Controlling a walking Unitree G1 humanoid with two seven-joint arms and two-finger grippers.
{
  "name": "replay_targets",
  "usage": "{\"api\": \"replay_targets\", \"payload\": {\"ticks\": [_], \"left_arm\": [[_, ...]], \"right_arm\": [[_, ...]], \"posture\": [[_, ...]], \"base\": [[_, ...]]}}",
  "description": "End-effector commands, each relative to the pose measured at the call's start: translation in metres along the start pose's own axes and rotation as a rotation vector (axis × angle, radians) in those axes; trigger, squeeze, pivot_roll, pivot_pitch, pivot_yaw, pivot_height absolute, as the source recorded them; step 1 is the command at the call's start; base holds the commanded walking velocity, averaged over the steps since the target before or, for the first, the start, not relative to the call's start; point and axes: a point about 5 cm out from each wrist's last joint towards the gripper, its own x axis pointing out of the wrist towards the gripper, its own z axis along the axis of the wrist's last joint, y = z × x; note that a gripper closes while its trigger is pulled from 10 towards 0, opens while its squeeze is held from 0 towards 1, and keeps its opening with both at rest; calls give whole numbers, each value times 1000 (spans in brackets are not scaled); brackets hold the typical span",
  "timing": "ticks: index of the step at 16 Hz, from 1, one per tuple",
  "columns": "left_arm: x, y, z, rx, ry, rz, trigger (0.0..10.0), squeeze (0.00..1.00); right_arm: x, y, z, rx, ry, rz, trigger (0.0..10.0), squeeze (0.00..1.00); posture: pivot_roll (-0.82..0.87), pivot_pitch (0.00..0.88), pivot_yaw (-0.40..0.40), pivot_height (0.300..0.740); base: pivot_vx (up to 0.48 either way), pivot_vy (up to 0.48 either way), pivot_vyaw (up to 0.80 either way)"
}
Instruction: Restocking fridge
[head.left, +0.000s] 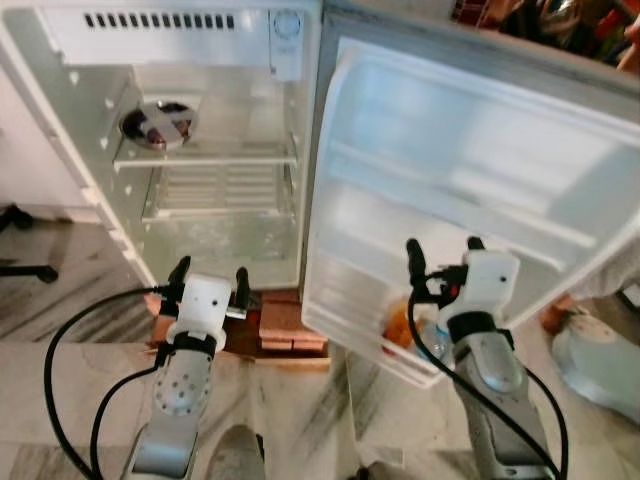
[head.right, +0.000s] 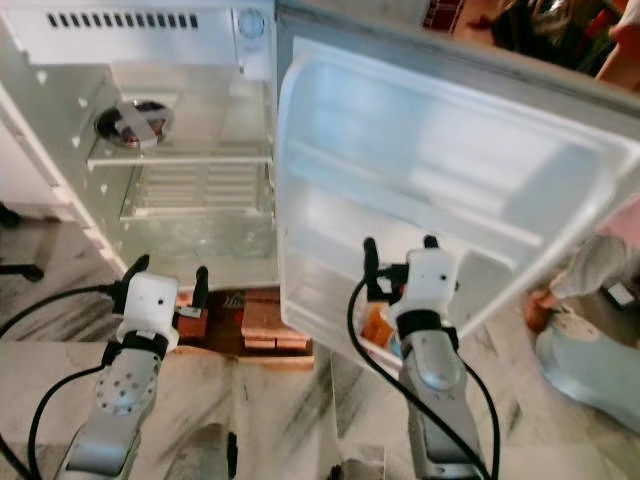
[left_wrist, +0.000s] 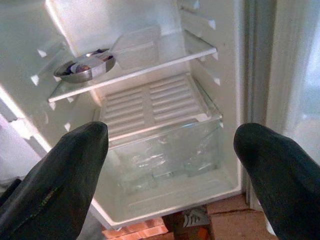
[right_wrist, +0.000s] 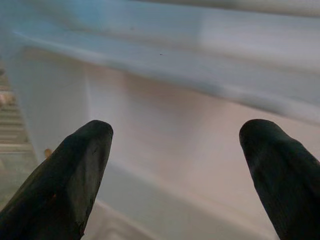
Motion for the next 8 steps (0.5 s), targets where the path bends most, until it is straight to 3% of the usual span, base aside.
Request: {"api": "replay_targets", "payload": {"ticks": [1, 8], "left_arm": [[-2, -2, -1, 3, 13, -7, 10000, 0], [-1, -4, -1, -1, 16, -6, 10000, 0]], "right_arm": [[-1, -3, 1, -8, -4, -3, 10000, 0], [1, -1, 1, -16, -8, 4, 10000, 0]], "posture": [[129, 84, -45, 740], [127, 91, -50, 740]], "base": [[-311, 0, 0], [-280, 0, 0]]}}
